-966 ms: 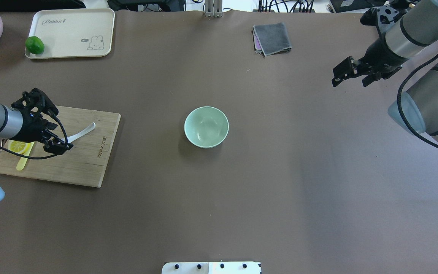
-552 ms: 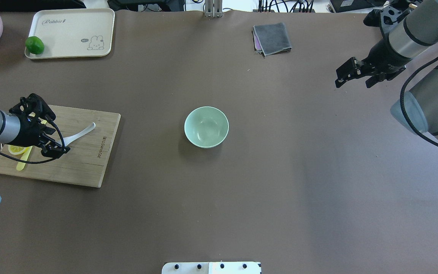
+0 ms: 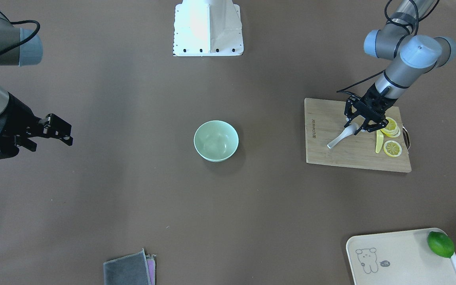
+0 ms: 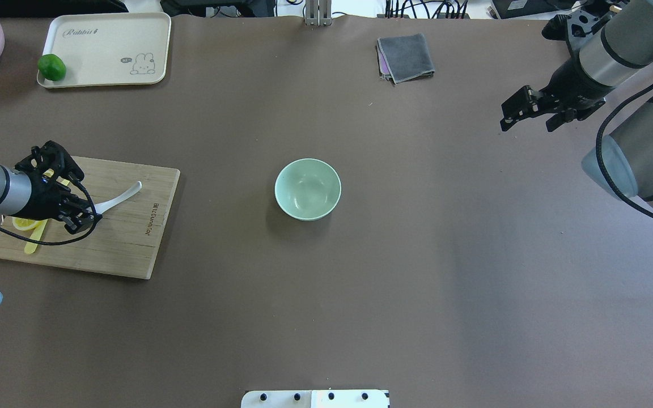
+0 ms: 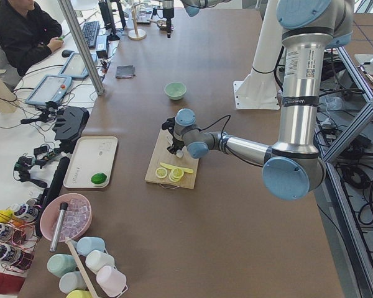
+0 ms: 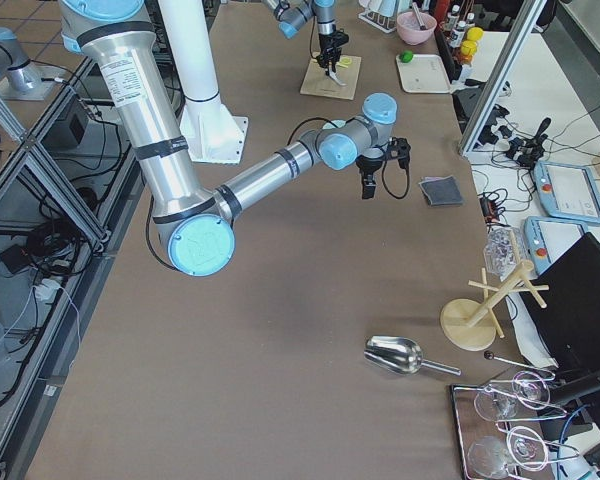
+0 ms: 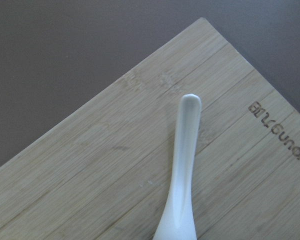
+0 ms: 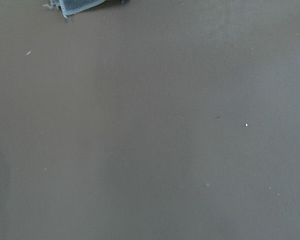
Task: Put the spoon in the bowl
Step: 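Reach the left gripper to the white spoon handle while the right arm withdraws, then lift the white spoon with the left gripper toward the bowl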
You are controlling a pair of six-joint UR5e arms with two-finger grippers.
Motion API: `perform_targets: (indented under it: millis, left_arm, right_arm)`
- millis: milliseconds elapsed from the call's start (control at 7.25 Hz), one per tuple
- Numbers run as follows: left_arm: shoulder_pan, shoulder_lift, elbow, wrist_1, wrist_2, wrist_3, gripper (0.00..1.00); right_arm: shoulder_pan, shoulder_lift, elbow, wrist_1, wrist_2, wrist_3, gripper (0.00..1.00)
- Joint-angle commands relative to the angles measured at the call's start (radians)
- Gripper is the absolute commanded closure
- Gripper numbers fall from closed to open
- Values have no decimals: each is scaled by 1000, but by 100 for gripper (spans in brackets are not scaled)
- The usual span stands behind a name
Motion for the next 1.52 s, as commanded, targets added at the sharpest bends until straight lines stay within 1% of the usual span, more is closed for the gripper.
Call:
perform_targets:
  millis: [0, 138, 276, 414, 552, 690, 828, 966, 1103, 1241, 1379]
  left_arm:
    - [13, -1, -2, 0, -1, 0, 63]
    - [11, -1, -11, 2, -19, -2, 99]
    - [8, -6, -31, 9, -97, -2, 100]
    - [-68, -10, -44, 22, -207, -2, 100]
    - [-123, -35, -71, 67, -295, -2, 100]
    - [-128, -80, -100, 110, -308, -18, 100]
    - [-128, -190, -102, 174, -310, -100, 100]
    - [-103, -310, -91, 195, -305, -242, 100]
    - [-25, -398, -81, 195, -276, -350, 100]
    - [53, -505, -38, 195, -177, -455, 100]
    - [147, -614, 50, 195, -55, -521, 100]
  right_arm:
    - [5, -6, -1, 0, 1, -1, 0]
    - [6, -6, 3, -8, 1, 0, 0]
    - [8, -7, 6, -15, 1, -1, 0]
    - [8, -9, 9, -16, 1, 0, 0]
    - [9, -12, 12, -14, 1, 0, 0]
    - [9, -12, 16, -13, 4, -1, 0]
    - [11, -13, 18, -9, -7, -3, 0]
    - [15, -24, 19, -6, -7, -24, 0]
    - [23, -44, 18, 0, -16, -32, 0]
    - [46, -76, 18, 4, -33, -33, 0]
    - [104, -84, 13, 1, -21, -46, 0]
